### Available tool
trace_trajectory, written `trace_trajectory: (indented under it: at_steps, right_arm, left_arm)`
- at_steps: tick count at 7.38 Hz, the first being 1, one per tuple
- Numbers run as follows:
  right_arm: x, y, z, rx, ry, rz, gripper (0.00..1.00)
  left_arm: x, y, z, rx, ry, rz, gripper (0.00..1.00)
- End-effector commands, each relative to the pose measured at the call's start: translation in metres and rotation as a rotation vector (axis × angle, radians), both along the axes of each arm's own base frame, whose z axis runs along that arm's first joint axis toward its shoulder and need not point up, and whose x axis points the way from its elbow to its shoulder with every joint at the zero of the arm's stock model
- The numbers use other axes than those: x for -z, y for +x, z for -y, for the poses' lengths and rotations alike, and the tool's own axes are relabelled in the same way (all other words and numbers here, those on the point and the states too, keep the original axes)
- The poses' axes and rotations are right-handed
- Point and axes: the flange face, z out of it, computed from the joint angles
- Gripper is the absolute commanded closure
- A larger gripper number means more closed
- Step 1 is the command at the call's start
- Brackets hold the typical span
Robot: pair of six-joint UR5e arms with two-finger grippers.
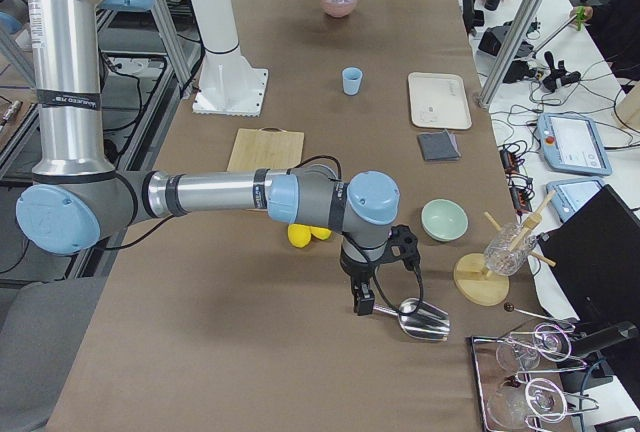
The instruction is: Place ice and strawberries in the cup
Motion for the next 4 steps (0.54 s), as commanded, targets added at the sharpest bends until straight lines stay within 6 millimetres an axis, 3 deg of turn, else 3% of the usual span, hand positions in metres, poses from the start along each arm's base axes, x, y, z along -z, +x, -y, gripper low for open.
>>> trace_trajectory:
  at_steps: [1, 4]
  right_arm:
    - [0.0022, 0.0000, 0.0002, 0.000, 0.005, 0.000, 0.00]
    - [0.0029, 0.0000, 0.0003, 0.000, 0.007, 0.000, 0.00]
  left_arm:
    - [-0.0042, 0.0008, -0.0042, -0.001, -0.006, -0.001, 0.03]
    - [-0.0042, 0.0008, -0.0042, 0.003, -0.009, -0.001, 0.02]
